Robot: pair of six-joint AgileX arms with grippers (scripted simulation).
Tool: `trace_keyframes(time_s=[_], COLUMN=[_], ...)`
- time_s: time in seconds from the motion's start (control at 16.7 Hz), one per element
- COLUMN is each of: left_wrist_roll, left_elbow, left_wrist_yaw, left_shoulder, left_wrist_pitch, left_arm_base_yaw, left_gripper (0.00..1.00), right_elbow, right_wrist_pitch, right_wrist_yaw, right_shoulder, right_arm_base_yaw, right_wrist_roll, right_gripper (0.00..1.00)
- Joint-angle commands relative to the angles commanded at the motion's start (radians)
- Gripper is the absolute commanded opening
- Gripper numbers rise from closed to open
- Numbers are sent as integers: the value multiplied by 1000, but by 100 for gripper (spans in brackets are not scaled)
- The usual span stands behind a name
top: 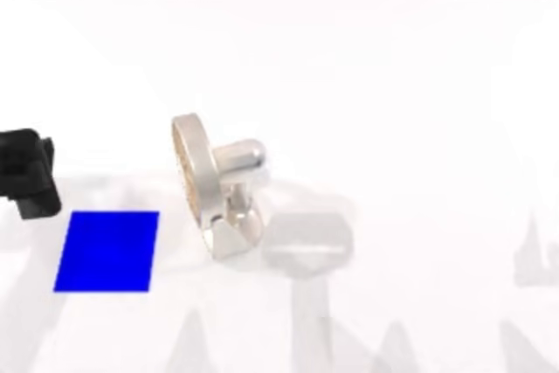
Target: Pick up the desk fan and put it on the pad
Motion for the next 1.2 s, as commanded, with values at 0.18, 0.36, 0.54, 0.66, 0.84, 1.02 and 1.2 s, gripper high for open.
trace_keyframes(time_s=[0.18, 0.36, 0.54, 0.66, 0.84, 1.02, 1.2], left_wrist_roll=[-127, -254, -369, -436, -515, -562, -571], left_elbow=[311, 626, 914, 1074, 1248, 1340, 1356], left_wrist_yaw=[1, 2, 1, 0, -1, -3, -3], left_shoulder=[311, 627, 916, 1078, 1263, 1369, 1389], left_wrist_pitch=[-215, -425, -620, -737, -881, -966, -982], left_arm_base_yaw=[-74, -147, -212, -249, -291, -314, -318], left_gripper=[100, 100, 100, 100, 100, 100, 100], right_elbow=[0, 0, 0, 0, 0, 0, 0], right_wrist_pitch=[0, 0, 0, 0, 0, 0, 0], right_wrist_yaw=[0, 0, 0, 0, 0, 0, 0], right_shoulder=[0, 0, 0, 0, 0, 0, 0], right_arm_base_yaw=[0, 0, 0, 0, 0, 0, 0], right_wrist_roll=[0, 0, 0, 0, 0, 0, 0], right_gripper=[100, 100, 100, 100, 100, 100, 100])
